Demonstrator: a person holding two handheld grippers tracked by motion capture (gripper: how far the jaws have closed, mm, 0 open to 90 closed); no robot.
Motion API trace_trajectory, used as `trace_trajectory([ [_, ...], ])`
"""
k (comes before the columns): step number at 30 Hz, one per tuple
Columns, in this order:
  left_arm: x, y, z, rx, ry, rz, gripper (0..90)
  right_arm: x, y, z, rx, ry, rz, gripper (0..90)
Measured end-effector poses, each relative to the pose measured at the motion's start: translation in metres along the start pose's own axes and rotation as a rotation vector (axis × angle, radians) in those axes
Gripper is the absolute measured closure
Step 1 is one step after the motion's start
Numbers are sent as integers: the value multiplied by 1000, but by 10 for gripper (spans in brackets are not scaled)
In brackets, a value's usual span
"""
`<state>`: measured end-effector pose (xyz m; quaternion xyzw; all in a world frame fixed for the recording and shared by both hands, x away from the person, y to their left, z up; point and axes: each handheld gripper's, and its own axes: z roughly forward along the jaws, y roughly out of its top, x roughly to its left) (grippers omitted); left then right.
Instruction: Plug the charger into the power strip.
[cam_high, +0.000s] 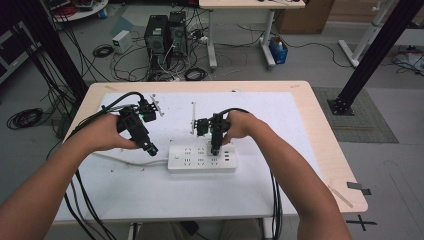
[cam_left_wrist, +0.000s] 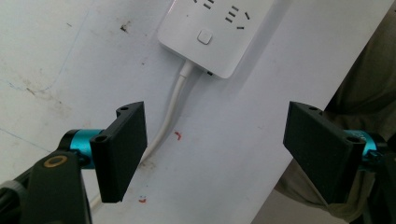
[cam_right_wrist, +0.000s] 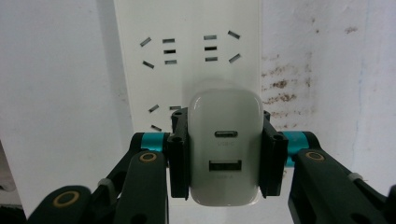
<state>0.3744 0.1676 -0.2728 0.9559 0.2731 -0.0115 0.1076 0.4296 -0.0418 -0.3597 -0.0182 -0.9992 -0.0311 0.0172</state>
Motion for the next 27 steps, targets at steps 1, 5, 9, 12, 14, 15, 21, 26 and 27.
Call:
trace_trajectory([
  [1,0,0,0,1,-1,2,219,0,0,0,0,0,0,628],
  [5,2,-1,0,3,0,2,219,4,0,0,7,-17,-15,628],
  [9,2,1,2,3,-2,-1,219,6,1,0,12,-34,-22,629],
  [12,1,2,2,5,-2,7,219,6,1,1,7,-37,-33,629],
  [14,1,2,2,6,-3,7,219,3,1,0,5,-22,-24,629],
  [15,1,1,2,8,-3,7,219,1,0,1,-3,-10,-20,629],
  [21,1,2,1,8,-2,12,219,5,3,1,27,-23,-8,630],
  [26,-1,5,2,7,-5,15,219,8,5,2,31,-50,-35,629],
  [27,-1,5,2,6,-8,16,219,12,6,2,41,-72,-48,629],
])
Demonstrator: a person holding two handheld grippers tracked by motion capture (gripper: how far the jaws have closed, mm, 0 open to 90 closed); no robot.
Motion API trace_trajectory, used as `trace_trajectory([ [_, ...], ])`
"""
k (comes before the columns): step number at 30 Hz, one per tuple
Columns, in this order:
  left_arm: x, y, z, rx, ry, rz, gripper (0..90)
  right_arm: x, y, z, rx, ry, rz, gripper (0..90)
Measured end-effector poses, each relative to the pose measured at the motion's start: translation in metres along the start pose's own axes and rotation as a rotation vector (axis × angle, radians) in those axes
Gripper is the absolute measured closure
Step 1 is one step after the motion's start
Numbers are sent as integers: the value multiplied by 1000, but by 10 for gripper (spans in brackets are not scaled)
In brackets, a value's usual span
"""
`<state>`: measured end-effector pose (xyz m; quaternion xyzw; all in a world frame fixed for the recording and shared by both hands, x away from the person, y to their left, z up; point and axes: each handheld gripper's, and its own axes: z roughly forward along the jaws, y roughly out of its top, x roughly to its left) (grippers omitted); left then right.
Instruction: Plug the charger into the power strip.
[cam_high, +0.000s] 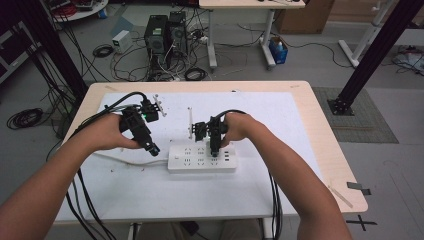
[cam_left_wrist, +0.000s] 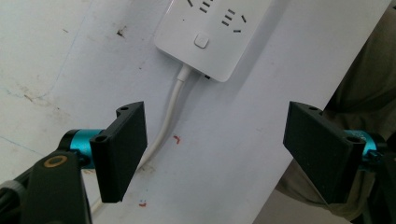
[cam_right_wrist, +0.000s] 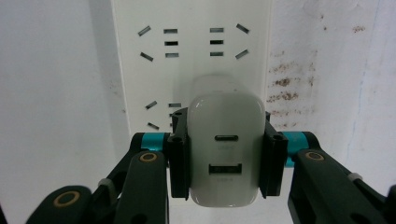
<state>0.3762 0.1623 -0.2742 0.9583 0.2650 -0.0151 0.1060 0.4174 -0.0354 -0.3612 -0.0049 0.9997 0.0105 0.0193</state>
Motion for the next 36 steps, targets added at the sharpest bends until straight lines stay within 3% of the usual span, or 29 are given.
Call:
trace_trajectory([
  [3,0,1,1,6,1,5,219,1,0,0,1,-7,4,630],
  [8,0,1,1,5,-1,6,219,-5,-1,0,2,35,34,629],
  [9,1,1,0,5,1,9,219,-8,-2,2,-18,39,12,629],
  [14,2,-1,0,4,2,4,219,-7,-1,2,-6,41,25,629],
  [22,3,-1,0,8,-1,7,219,2,2,4,17,-15,-1,629],
  [27,2,-2,-1,5,1,3,219,1,1,4,14,-15,-13,629],
  [30,2,-4,-4,-1,10,-2,219,2,-2,5,-15,-21,0,629],
  [36,-1,-4,-5,3,9,0,219,4,-1,6,4,-33,-2,629],
])
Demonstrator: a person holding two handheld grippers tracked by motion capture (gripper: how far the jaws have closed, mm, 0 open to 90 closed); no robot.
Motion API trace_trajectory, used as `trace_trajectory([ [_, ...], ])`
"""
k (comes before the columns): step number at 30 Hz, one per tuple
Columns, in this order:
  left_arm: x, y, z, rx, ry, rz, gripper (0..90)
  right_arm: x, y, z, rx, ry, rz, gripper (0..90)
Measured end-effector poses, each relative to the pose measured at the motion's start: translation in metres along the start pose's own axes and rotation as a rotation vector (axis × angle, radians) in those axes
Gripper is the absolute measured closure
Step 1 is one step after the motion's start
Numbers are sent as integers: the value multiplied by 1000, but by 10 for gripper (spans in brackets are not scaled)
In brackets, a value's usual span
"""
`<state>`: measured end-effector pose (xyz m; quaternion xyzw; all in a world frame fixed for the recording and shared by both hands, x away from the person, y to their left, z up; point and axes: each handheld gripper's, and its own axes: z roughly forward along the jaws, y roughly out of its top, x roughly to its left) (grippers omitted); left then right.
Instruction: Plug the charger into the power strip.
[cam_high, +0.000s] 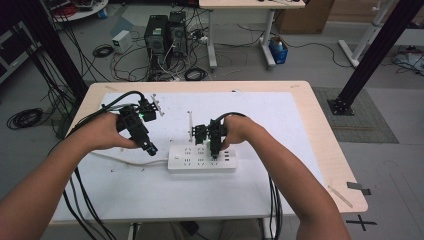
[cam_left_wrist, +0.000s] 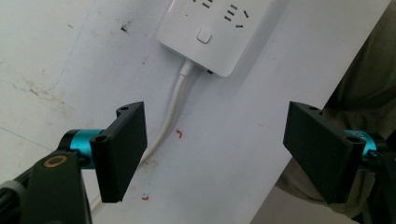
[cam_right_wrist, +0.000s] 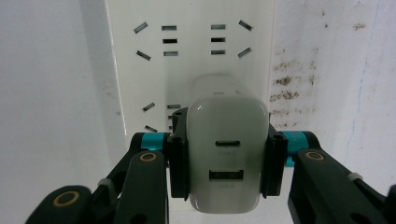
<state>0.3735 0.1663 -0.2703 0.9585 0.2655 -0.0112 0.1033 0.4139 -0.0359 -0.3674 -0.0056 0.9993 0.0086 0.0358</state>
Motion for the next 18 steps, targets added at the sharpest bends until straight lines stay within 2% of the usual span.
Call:
trace_trajectory([
  [1,0,0,0,-4,0,-1,219,0,0,0,2,4,11,629],
  [2,0,-1,0,-5,-1,-3,219,-2,0,0,-1,10,3,629],
  [3,1,-1,1,-7,-2,-6,219,-1,0,0,-1,15,19,629],
  [11,1,-4,1,-8,-1,-9,219,-3,0,1,-4,21,11,627],
  [18,0,-3,5,6,-3,-2,219,-3,1,1,-1,27,30,621],
])
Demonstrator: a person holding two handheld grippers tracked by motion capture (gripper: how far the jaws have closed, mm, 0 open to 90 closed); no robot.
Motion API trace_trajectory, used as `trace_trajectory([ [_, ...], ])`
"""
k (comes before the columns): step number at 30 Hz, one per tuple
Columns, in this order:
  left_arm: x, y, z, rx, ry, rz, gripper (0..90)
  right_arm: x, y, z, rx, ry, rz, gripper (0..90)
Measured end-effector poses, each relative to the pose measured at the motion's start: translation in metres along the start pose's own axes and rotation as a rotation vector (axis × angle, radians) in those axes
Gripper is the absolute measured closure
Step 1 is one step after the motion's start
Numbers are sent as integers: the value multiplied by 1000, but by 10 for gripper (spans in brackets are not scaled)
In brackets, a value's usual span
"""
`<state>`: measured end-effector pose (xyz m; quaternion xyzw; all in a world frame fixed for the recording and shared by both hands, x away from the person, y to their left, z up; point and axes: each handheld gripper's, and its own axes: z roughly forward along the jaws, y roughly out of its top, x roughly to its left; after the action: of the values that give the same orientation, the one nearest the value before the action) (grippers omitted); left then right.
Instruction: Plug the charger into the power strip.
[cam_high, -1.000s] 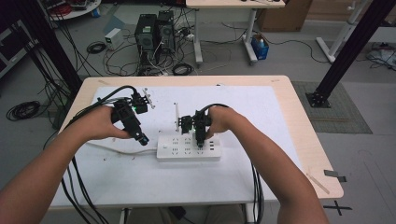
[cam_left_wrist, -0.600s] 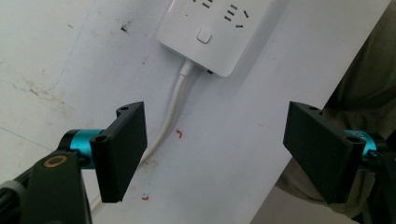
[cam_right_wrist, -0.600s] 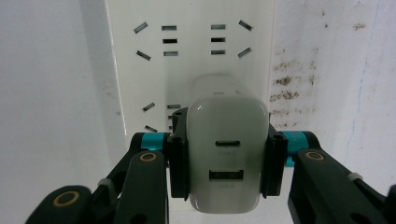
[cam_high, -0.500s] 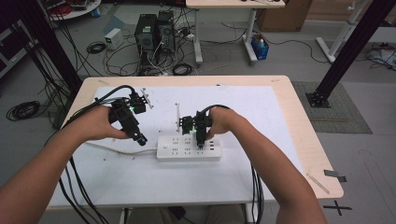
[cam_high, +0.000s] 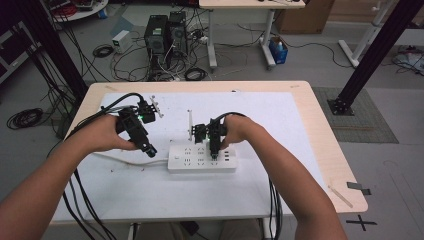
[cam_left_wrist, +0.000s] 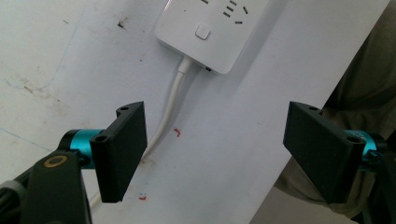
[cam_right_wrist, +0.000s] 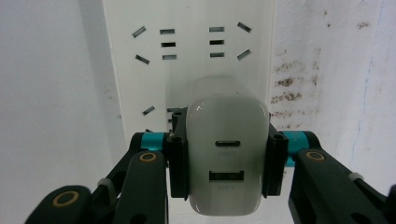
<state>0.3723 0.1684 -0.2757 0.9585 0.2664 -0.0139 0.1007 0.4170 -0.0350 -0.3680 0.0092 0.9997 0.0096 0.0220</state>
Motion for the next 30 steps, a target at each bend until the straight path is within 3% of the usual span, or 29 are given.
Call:
trace_trajectory([
  [3,2,1,2,14,-7,1,219,0,-1,0,-9,25,27,550],
  [8,2,4,3,13,-2,4,219,1,-2,-4,-15,34,20,415],
  [10,1,5,3,11,1,7,218,3,-1,-10,-23,40,45,356],
  [12,0,6,4,10,-3,11,219,3,-2,-11,-19,39,30,339],
  [15,-1,6,4,4,-2,8,218,6,-1,-14,-12,38,57,285],
  [20,-1,5,3,8,2,17,218,4,-4,-22,-31,53,93,226],
  [30,0,3,0,-3,5,5,218,4,-15,-43,-44,49,169,219],
])
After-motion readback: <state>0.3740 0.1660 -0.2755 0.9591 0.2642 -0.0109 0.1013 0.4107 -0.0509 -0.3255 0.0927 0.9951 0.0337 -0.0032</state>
